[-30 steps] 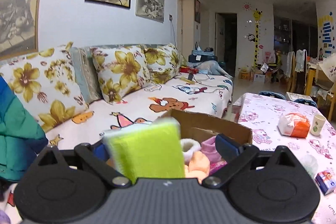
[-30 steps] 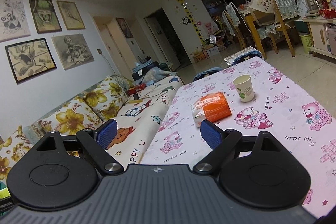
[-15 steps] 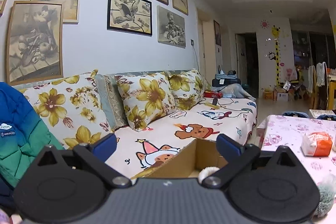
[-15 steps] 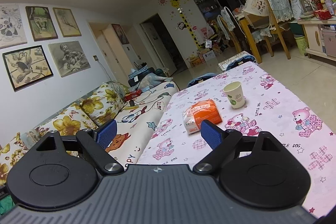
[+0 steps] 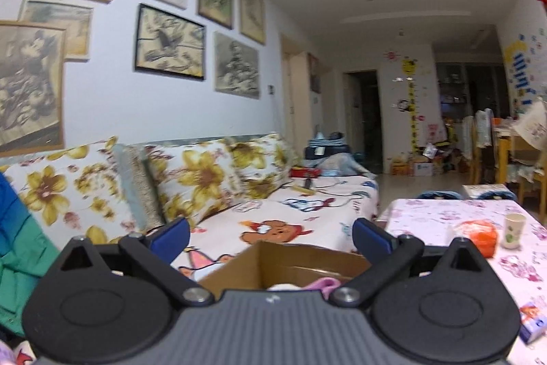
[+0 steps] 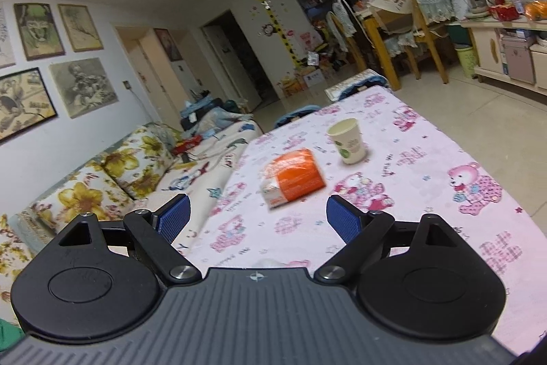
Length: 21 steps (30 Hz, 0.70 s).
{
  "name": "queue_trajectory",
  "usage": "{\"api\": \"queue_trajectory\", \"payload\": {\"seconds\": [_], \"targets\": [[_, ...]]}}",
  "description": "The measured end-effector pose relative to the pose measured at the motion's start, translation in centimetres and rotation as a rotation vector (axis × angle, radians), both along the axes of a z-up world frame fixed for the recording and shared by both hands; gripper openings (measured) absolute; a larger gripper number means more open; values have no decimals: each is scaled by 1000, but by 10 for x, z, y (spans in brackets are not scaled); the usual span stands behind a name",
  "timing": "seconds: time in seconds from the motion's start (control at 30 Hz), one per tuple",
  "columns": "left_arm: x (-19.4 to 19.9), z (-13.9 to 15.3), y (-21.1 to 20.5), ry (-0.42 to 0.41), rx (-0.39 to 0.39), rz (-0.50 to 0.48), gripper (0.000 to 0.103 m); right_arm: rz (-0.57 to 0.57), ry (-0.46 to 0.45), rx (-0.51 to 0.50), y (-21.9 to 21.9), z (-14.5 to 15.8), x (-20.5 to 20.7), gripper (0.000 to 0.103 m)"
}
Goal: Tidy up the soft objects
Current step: 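Move both tools back from the box toward the table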
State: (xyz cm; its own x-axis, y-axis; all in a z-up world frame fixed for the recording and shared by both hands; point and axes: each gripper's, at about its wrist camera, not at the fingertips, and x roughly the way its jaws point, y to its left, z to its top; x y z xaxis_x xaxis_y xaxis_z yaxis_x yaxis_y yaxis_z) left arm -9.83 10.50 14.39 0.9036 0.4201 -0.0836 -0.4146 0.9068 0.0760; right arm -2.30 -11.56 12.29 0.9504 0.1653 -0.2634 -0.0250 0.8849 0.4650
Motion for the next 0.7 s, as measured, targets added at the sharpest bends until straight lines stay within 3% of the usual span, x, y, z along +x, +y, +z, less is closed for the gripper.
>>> {"api": "queue_trajectory", "payload": {"seconds": [0.4, 0.7], "targets": [[23, -34, -63, 83, 76, -205, 101, -8, 154, -31, -8, -25, 22, 103], [23, -36, -89, 99, 124, -274, 101, -31, 140, -119, -8, -15, 19, 103]]}}
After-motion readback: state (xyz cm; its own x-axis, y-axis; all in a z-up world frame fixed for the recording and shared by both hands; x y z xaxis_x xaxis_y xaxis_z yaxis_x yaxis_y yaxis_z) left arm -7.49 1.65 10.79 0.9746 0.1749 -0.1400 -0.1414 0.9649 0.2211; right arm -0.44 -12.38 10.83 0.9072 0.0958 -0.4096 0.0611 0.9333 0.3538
